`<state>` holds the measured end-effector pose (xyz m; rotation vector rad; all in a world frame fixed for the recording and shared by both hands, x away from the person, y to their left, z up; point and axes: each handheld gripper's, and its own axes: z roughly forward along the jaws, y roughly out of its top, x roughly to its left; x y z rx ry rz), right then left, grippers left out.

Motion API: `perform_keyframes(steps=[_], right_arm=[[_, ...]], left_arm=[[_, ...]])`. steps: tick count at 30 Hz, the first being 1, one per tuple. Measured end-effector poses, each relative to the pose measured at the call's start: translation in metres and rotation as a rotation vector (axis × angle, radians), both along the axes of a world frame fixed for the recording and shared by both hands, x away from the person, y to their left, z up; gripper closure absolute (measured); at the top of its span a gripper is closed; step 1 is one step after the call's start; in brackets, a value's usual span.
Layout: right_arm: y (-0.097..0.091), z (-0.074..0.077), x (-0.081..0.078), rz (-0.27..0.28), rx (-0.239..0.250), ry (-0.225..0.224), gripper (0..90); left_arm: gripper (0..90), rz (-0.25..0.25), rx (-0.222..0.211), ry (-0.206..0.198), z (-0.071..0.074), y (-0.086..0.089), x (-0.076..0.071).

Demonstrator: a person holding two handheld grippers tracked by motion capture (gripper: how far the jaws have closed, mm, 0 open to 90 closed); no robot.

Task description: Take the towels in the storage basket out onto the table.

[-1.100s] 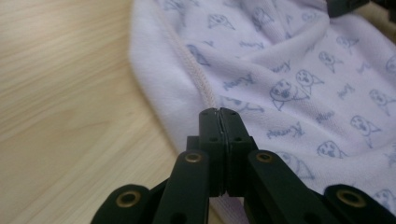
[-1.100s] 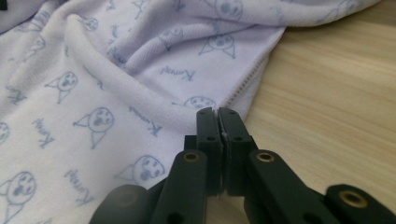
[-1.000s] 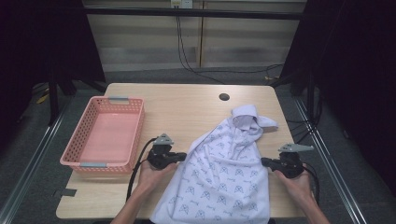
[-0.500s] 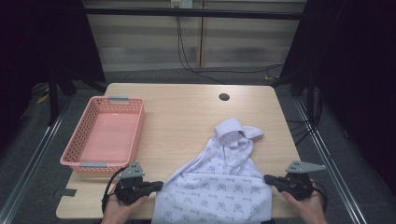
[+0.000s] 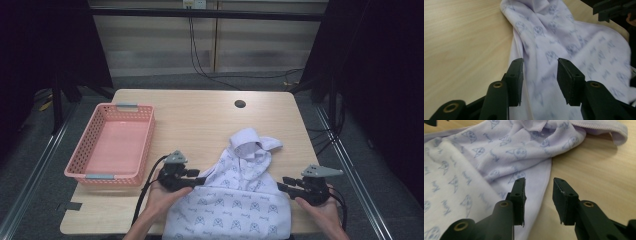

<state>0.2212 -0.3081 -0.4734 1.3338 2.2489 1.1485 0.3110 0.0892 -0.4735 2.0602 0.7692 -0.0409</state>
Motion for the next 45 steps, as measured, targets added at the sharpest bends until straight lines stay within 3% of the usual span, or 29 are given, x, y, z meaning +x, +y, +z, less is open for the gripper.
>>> perform_keyframes(steps=[2,3,4,6,7,9,10,13,14,16,18,20,22,23,24,25,26,28,29,30,32,34,37,39,41,42,44,45], right_arm=[[0.005,-0.003,0.009,0.016,0.001,0.006,60.6],[0.008,-0.005,0.013,0.018,-0.006,0.012,59.1],[0.011,-0.008,0.016,0.022,-0.018,0.027,58.3],[0.016,-0.014,0.023,0.038,-0.026,0.045,55.8],[0.019,-0.015,0.025,0.039,-0.027,0.053,54.2],[0.024,-0.017,0.030,0.050,-0.021,0.065,50.5],[0.027,-0.017,0.031,0.068,-0.013,0.075,50.6],[0.038,-0.022,0.031,0.092,-0.095,0.072,55.8],[0.040,-0.024,0.030,0.094,-0.102,0.068,57.1],[0.041,-0.023,0.028,0.107,-0.106,0.066,76.6],[0.040,-0.023,0.026,0.123,-0.107,0.061,88.9],[0.041,-0.022,0.023,0.130,-0.126,0.075,90.0],[0.040,-0.021,0.018,0.141,-0.136,0.071,90.0],[0.038,-0.021,0.014,0.141,-0.137,0.074,90.0],[0.036,-0.020,0.010,0.145,-0.128,0.083,90.0],[0.034,-0.019,0.006,0.128,-0.152,0.087,90.0],[0.031,-0.019,0.001,0.119,-0.191,0.075,90.0],[0.019,-0.018,-0.010,0.108,-0.165,0.100,90.0],[0.016,-0.018,-0.015,0.099,-0.166,0.097,90.0],[0.012,-0.017,-0.018,0.101,-0.151,0.091,89.0],[0.013,-0.013,-0.017,0.111,-0.133,0.056,86.1],[0.021,-0.011,-0.010,0.121,-0.126,0.043,83.8],[0.033,-0.012,0.001,0.146,-0.124,0.031,80.3],[0.042,-0.012,0.010,0.160,-0.107,0.027,76.7],[0.051,-0.012,0.018,0.172,-0.100,0.012,70.2],[0.056,-0.013,0.022,0.174,-0.100,0.012,66.0],[0.065,-0.016,0.032,0.173,-0.104,0.012,60.6],[0.070,-0.018,0.038,0.180,-0.103,0.016,58.3]], left_arm=[[51.9,-0.010,-0.007,0.030,-0.003,-0.016,0.013],[50.6,-0.007,0.034,0.006,-0.006,-0.024,0.016],[49.6,0.003,0.071,0.006,-0.011,-0.032,0.020],[49.5,-0.012,0.075,0.024,-0.019,-0.039,0.025],[56.3,-0.020,0.085,0.024,-0.022,-0.041,0.027],[83.6,-0.041,0.104,-0.001,-0.025,-0.040,0.027],[84.9,-0.032,0.101,0.001,-0.026,-0.038,0.026],[85.6,-0.009,0.076,0.006,-0.021,-0.022,0.022],[85.7,0.002,0.080,0.002,-0.018,-0.013,0.019],[85.7,0.025,0.078,0.002,-0.013,0.005,0.010],[85.6,0.039,0.086,0.006,-0.010,0.023,0.000],[85.5,0.063,0.104,0.007,-0.009,0.041,-0.013],[85.5,0.069,0.059,0.033,-0.009,0.059,-0.024],[85.4,0.052,0.058,0.038,-0.009,0.064,-0.031],[85.4,0.046,0.092,0.033,-0.008,0.066,-0.039],[85.4,0.050,0.129,0.021,-0.008,0.067,-0.047],[85.2,0.041,0.125,0.036,-0.010,0.071,-0.052],[83.2,0.037,0.086,0.056,-0.011,0.080,-0.060],[80.2,0.019,0.077,0.046,-0.010,0.081,-0.062],[77.0,0.034,0.077,0.033,-0.008,0.079,-0.062],[65.5,0.051,0.045,0.016,-0.002,0.075,-0.056],[61.6,0.062,0.018,-0.028,0.005,0.064,-0.046],[58.5,0.073,-0.017,-0.056,0.010,0.044,-0.030],[52.4,0.103,-0.006,-0.075,0.010,0.029,-0.018],[48.0,0.143,0.010,-0.062,0.007,0.018,-0.004],[48.5,0.156,0.018,-0.067,0.006,0.014,0.001],[76.0,0.167,-0.023,-0.093,0.008,0.014,0.009],[84.1,0.158,-0.053,-0.084,0.012,0.015,0.013]])
